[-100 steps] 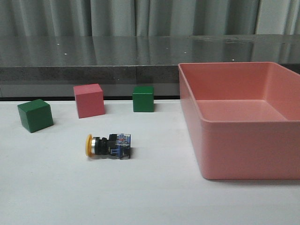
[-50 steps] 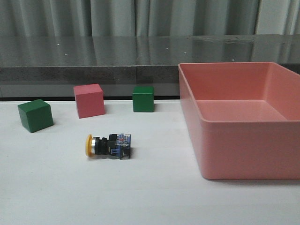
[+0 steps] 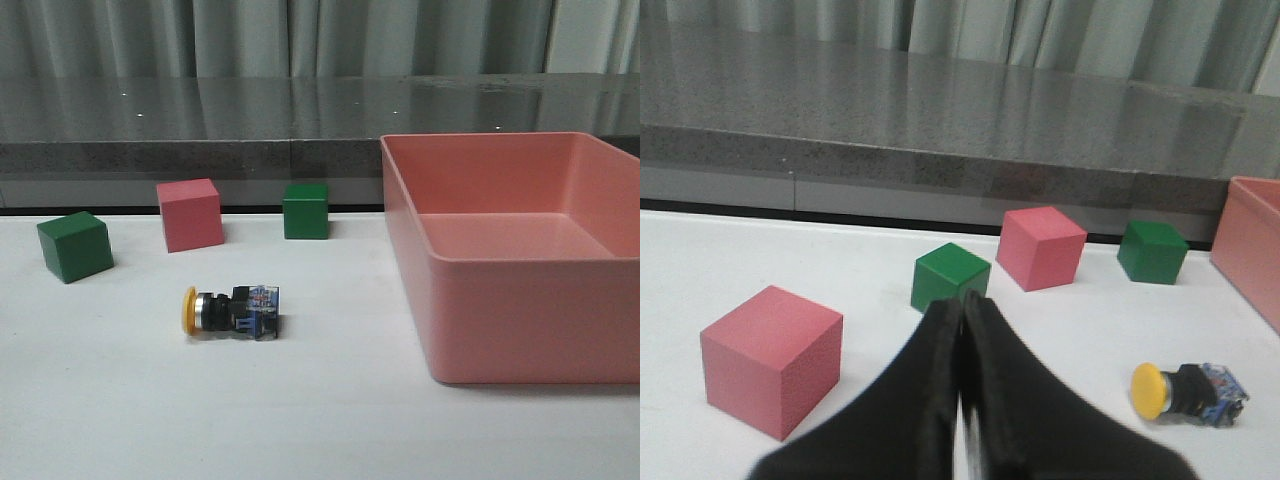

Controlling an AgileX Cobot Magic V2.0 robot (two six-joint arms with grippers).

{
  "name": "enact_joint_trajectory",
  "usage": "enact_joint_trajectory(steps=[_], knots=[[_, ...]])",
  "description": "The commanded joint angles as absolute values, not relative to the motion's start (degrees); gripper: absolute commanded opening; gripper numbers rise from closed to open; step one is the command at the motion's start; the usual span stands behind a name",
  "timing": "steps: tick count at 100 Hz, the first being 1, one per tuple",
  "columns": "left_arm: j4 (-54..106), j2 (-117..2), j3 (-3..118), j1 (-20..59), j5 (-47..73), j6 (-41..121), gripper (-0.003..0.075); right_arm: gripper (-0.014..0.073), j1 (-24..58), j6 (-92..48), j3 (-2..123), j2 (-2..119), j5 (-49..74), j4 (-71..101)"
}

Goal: Place and stand button with both arms
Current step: 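Move the left gripper above the lying button, then lower the left gripper and grasp the button around its black body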

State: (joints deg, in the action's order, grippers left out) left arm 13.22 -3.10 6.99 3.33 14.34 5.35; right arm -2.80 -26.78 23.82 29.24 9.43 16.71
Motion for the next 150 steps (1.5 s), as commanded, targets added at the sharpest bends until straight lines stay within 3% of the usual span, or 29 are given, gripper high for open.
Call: enact_joint_trajectory(steps=[1, 17, 59, 68, 77, 94, 101, 122, 150], knots=[[15.8, -9.2, 13.8, 3.4, 13.6, 5.3, -0.0019, -0.0057, -3.2, -26.7, 25.3, 29.2, 4.7, 17.5], [17.4, -23.3, 25.0, 3.4, 22.4, 8.6, -0.0019, -0.0057, -3.2, -26.7, 25.3, 29.2, 4.7, 17.5], [40.5, -59.9, 48.9, 3.4, 36.2, 46.8, -0.0018, -0.0057, -3.2, -26.7, 25.3, 29.2, 4.7, 19.5], [43.2, -65.6, 52.6, 3.4, 39.1, 51.7, 0.0013, -0.0057, -3.2, -26.7, 25.3, 29.2, 4.7, 19.5], [46.6, -70.8, 55.8, 3.4, 42.3, 57.9, 0.015, -0.0057, -3.2, -26.7, 25.3, 29.2, 4.7, 19.5], [53.8, -77.5, 58.5, 3.4, 43.9, 69.6, 0.0627, -0.0057, -3.2, -26.7, 25.3, 29.2, 4.6, 19.5], [59.1, -79.5, 58.5, 3.4, 43.2, 70.1, 0.0722, -0.0057, -3.2, -26.7, 25.3, 29.2, 4.6, 19.5], [64.9, -83.6, 58.6, 3.4, 45.9, 72.3, 0.0667, -0.0057, -3.2, -26.7, 25.3, 29.2, 4.6, 19.5], [72.2, -89.4, 58.6, 3.4, 58.6, 104.1, 0.0606, -0.0057, -3.2, -26.7, 25.3, 29.2, 4.6, 19.5]])
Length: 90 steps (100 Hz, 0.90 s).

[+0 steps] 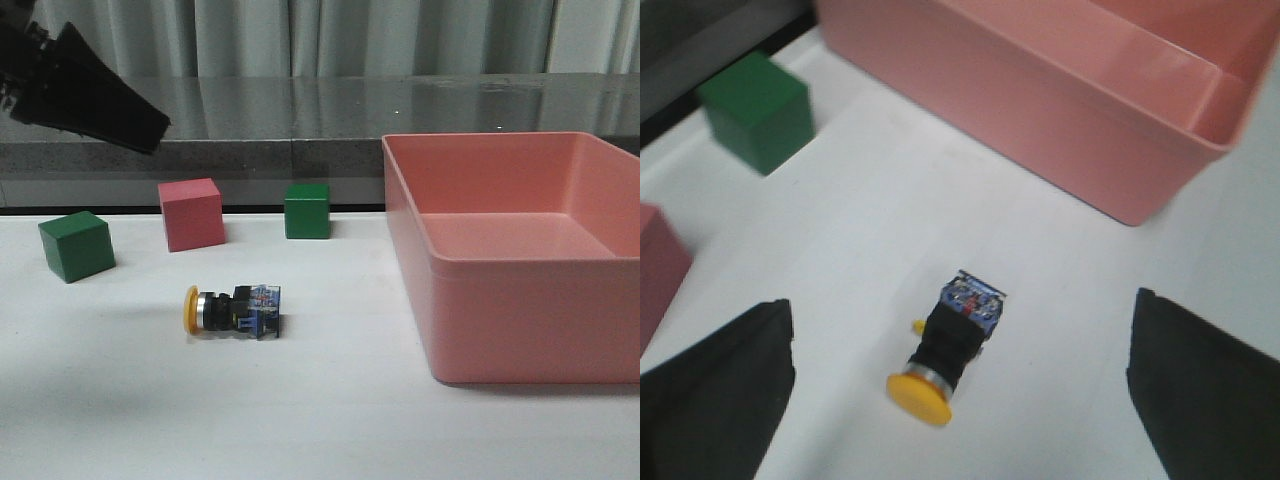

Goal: Place and stand button with both arms
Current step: 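Lower the left gripper and grasp the button around its black body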

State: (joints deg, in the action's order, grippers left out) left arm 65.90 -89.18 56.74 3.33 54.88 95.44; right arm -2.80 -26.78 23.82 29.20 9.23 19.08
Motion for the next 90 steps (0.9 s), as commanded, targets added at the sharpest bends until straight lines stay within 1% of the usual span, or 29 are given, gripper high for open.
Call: enact_joint_trajectory(steps=[1, 10, 21, 43, 60, 90], knots=[[72.3, -89.9, 58.6, 3.4, 58.8, 105.4, 0.0603, -0.0057, -3.2, -26.7, 25.3, 29.2, 4.6, 19.5], [73.4, -93.1, 58.6, 3.4, 61.3, 112.2, 0.0585, -0.0057, -3.2, -26.7, 25.3, 29.2, 4.7, 19.5], [73.4, -97.2, 58.6, 3.4, 62.7, 116.7, 0.0575, -0.0057, -3.2, -26.7, 25.3, 29.2, 4.7, 19.5], [77.2, -105.2, 58.6, 3.4, 64.5, 130.4, 0.0575, -0.0057, -3.2, -26.7, 25.3, 29.2, 4.7, 19.5], [82.5, -108.5, 58.6, 3.4, 64.7, 131.7, 0.0575, -0.0057, -3.2, -26.7, 25.3, 29.2, 4.7, 19.5], [82.8, -108.6, 58.6, 3.4, 65.8, 131.7, 0.0575, -0.0057, -3.2, -26.7, 25.3, 29.2, 4.7, 19.5]])
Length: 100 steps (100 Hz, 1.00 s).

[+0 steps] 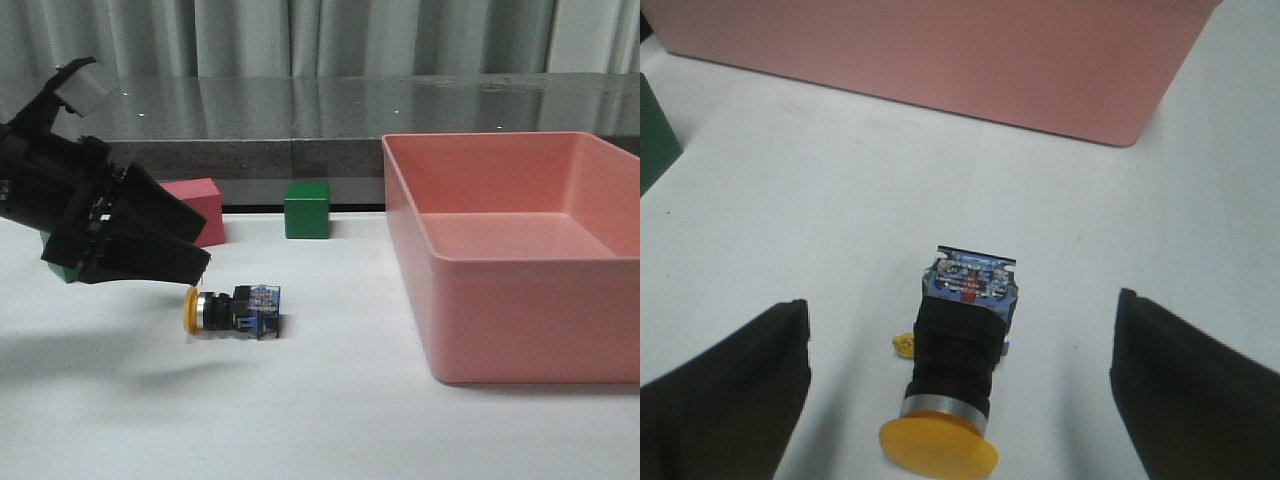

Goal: Place and stand button with both arms
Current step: 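Lower the left gripper and grasp the button around its black body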

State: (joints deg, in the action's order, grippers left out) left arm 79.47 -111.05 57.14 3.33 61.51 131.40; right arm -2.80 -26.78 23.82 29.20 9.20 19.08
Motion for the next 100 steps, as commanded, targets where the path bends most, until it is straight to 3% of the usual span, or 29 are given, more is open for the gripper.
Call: enact_joint_trajectory(steps=[1, 100], knots=[[82.8, -108.6, 58.6, 3.4, 65.8, 131.7, 0.0575, -0.0057, -3.2, -26.7, 25.3, 29.2, 4.7, 19.5], [87.0, -119.3, 58.6, 5.5, 63.5, 144.3, 0.0564, -0.0057, -3.2, -26.7, 25.3, 29.2, 4.7, 19.5]])
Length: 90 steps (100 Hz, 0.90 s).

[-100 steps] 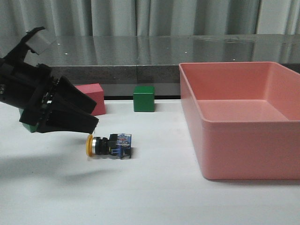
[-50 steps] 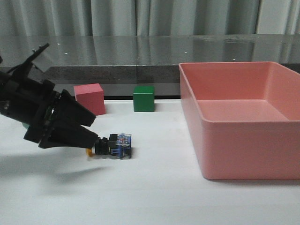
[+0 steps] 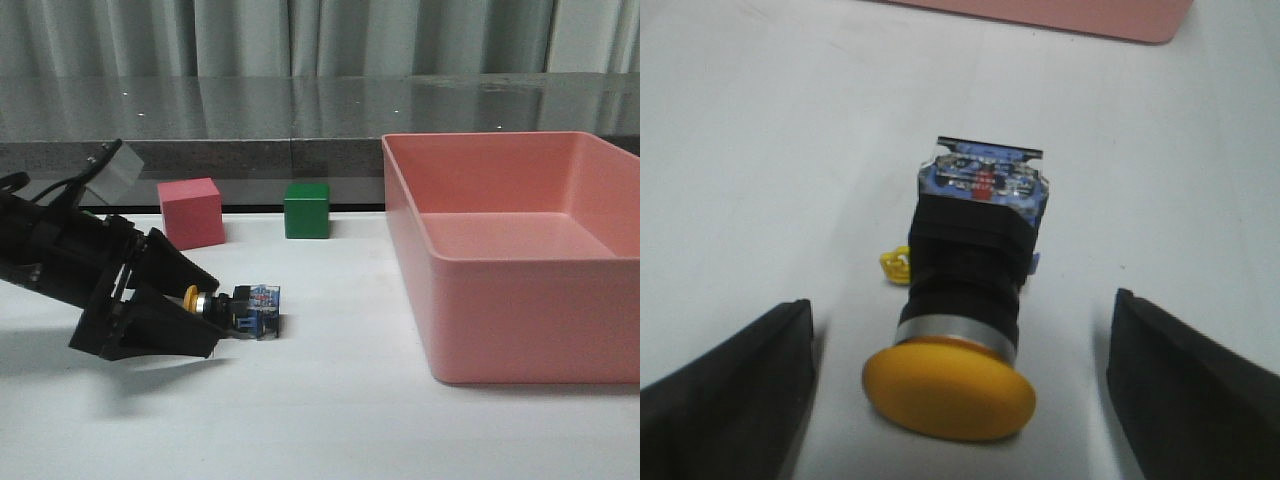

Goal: Place and stand button with both arms
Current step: 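Lower the left gripper and grasp the button around its black body, then lift and rotate the button upright with the left gripper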

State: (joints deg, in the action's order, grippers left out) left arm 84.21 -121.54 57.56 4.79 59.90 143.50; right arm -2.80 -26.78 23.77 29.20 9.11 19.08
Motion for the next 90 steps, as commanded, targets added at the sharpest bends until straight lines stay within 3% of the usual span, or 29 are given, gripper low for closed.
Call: enact_joint_trajectory(steps=[1, 15, 34, 50, 70, 90], knots=[[87.0, -119.3, 58.6, 5.6, 63.6, 144.5, 0.0564, -0.0057, -3.2, -26.7, 25.3, 29.2, 4.7, 19.5], [87.0, -119.3, 58.6, 5.6, 63.1, 144.9, 0.0463, -0.0057, -3.2, -26.7, 25.3, 29.2, 4.7, 19.5], [85.6, -119.3, 58.6, 5.6, 62.2, 145.0, 0.0173, -0.0057, -3.2, -26.7, 25.3, 29.2, 4.7, 19.5], [84.8, -119.3, 58.6, 5.6, 63.8, 145.0, -0.0021, -0.0057, -3.2, -26.7, 25.3, 29.2, 4.7, 19.5], [80.4, -114.1, 60.7, 5.6, 64.2, 140.9, -0.0019, -0.0057, -3.2, -26.7, 25.3, 29.2, 4.6, 19.5], [60.4, -104.1, 67.7, 7.6, 53.0, 118.7, -0.0019, -0.0057, -3.2, -26.7, 25.3, 29.2, 4.3, 19.5]])
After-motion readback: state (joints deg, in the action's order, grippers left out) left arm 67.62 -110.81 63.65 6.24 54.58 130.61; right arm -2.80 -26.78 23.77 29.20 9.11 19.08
